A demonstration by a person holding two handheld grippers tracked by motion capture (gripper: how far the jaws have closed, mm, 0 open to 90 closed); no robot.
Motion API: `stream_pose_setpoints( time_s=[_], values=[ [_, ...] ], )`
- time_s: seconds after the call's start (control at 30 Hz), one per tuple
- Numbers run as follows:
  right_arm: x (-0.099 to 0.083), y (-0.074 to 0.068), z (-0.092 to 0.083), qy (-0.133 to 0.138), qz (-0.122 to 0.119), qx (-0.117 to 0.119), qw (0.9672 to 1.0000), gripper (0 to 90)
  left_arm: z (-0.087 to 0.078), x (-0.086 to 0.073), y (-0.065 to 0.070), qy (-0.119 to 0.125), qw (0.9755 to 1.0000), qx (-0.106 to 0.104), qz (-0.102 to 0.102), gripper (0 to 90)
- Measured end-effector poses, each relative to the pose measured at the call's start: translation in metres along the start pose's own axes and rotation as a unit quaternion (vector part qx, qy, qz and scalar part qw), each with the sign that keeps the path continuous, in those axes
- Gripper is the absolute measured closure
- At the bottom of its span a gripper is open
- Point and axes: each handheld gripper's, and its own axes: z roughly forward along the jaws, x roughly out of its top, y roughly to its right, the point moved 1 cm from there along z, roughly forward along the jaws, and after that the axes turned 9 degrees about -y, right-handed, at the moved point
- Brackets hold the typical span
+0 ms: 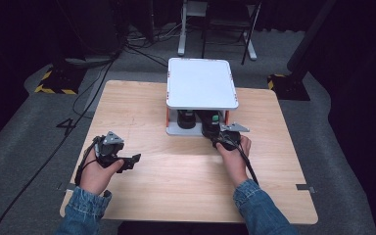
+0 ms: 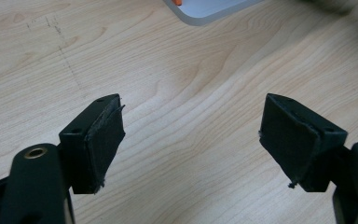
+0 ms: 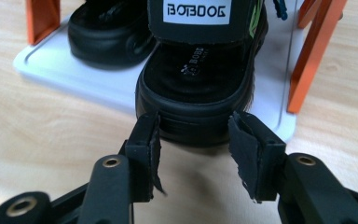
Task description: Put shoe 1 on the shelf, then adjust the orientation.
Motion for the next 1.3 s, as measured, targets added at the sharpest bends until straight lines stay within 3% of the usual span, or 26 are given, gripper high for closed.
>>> stream_pose_setpoints(
  time_s=[0.2, 0.4, 0.57, 0.67, 0.73, 0.83, 0.87, 0.9, 1.03, 1.17, 1.3],
  values=[
    [0.009, -0.002, 0.012, 0.012, -0.015, -0.007, 0.9998, 56.9, -0.002, -0.002, -0.003, 0.0, 1.0, 0.003, -0.003, 22.1],
    [0.014, -0.001, 0.023, 0.016, -0.005, 0.005, 0.9998, 50.1, 0.001, -0.002, -0.003, -0.001, 1.0, 0.002, -0.004, 22.1],
    [0.02, -0.004, 0.03, 0.016, -0.028, -0.009, 0.9994, 47.4, 0.001, 0.0, -0.003, 0.0, 1.0, 0.002, -0.004, 22.1],
    [0.021, -0.001, 0.029, 0.015, -0.013, -0.001, 0.9998, 47.4, 0.002, 0.002, -0.003, 0.001, 1.0, -0.002, -0.006, 22.1],
    [0.02, -0.002, 0.023, 0.016, -0.034, -0.018, 0.9991, 46.7, 0.003, 0.004, -0.003, 0.003, 1.0, -0.003, -0.001, 22.1],
    [0.018, -0.007, 0.011, 0.018, -0.048, -0.016, 0.9985, 43.8, 0.004, 0.005, -0.003, 0.003, 1.0, -0.004, 0.0, 22.1],
    [0.015, -0.015, -0.005, 0.022, -0.073, -0.01, 0.9971, 42.2, 0.004, 0.008, -0.003, 0.005, 1.0, -0.005, 0.0, 22.1],
    [0.014, -0.018, -0.013, 0.024, -0.081, -0.005, 0.9964, 41.6, 0.004, 0.008, -0.002, 0.005, 1.0, -0.005, 0.001, 22.1],
    [0.011, -0.021, -0.048, 0.037, -0.099, 0.009, 0.9944, 38.8, 0.005, 0.011, 0.0, 0.005, 0.9999, -0.009, 0.007, 22.0],
    [0.009, -0.015, -0.087, 0.057, -0.091, 0.026, 0.9939, 38.3, 0.004, 0.014, 0.002, 0.009, 0.9999, -0.009, 0.006, 22.0],
    [0.002, -0.001, -0.114, 0.057, -0.083, 0.038, 0.9942, 36.9, 0.007, 0.015, 0.002, 0.005, 0.9999, -0.008, 0.008, 22.0]
  ],
)
